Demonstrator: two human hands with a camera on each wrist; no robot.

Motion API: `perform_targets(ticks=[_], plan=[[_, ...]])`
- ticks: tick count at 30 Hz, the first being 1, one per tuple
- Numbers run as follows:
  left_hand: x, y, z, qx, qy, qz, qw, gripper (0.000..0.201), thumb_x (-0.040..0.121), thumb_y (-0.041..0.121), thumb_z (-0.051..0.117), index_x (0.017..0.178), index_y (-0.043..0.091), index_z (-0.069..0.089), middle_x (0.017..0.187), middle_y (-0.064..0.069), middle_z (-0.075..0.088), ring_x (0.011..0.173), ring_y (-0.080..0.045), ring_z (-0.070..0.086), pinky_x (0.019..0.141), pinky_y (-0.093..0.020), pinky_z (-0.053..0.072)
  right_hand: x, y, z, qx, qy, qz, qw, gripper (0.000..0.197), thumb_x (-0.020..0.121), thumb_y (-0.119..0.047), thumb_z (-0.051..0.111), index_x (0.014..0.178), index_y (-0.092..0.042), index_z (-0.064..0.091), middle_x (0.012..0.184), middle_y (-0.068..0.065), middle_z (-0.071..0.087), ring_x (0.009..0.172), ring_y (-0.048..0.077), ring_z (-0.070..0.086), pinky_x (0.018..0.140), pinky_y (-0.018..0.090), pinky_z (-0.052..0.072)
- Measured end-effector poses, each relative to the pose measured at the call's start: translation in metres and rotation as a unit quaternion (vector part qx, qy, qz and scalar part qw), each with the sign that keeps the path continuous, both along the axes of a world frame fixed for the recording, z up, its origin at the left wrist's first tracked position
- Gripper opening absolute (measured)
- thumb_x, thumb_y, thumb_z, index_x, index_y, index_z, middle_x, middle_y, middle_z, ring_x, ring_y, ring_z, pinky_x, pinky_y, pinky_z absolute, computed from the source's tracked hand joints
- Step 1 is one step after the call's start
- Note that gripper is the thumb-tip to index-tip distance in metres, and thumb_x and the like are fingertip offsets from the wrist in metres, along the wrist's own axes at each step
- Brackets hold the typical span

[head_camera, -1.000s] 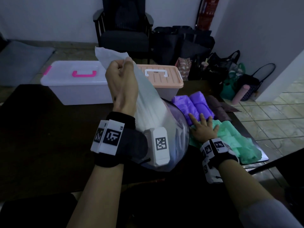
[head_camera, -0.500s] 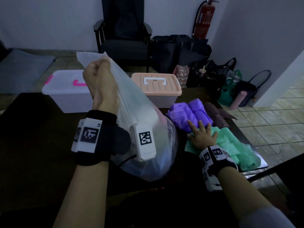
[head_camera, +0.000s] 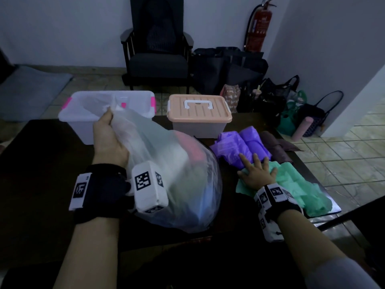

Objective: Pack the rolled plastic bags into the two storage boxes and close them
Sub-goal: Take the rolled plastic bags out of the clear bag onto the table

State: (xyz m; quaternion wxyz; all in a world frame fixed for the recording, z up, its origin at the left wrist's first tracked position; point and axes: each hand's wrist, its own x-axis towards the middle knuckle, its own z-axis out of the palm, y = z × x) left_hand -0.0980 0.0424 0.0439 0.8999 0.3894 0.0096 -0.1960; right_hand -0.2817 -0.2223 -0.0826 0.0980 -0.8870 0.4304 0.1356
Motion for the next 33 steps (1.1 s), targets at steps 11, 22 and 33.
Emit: perform_targets(ticks=[11,22,33], plan=[[0.013,0.027,-0.041,-0.015,0.059,-0.048,0.997,0.025,0.097,0.034,0.036,0.107,0.015,0.048,0.09,-0.004,0.055,0.08,-0.016,0.06,0.061,-0.025,0.056,0.003,0.0,0.005,0.012,0.024,0.003,1.0,0.066,0.092,-0.06,0.033,0.144,-0.05,-0.007,0.159,0.001,-0.01,0.144,0.036,-0.012,0.111,0.061,0.003],[0.027,0.044,-0.059,0.387,0.047,0.091,0.916,0.039,0.101,0.02,0.031,0.135,0.005,0.043,0.12,-0.006,0.061,0.135,-0.028,0.036,0.107,-0.034,0.033,0.002,0.001,0.009,0.013,0.003,0.008,1.0,0.056,0.096,-0.055,0.025,0.146,-0.047,0.001,0.159,0.002,-0.002,0.144,0.039,-0.007,0.111,0.062,0.005],[-0.007,-0.027,-0.007,0.662,-0.27,0.005,0.699,0.047,0.095,0.038,0.043,0.114,-0.003,0.058,0.118,-0.023,0.059,0.108,-0.037,0.055,0.079,-0.034,0.037,0.007,0.004,0.009,-0.02,-0.106,0.009,0.994,0.045,0.101,-0.041,0.023,0.146,-0.039,0.023,0.156,0.007,0.019,0.145,0.035,0.0,0.112,0.06,0.001]])
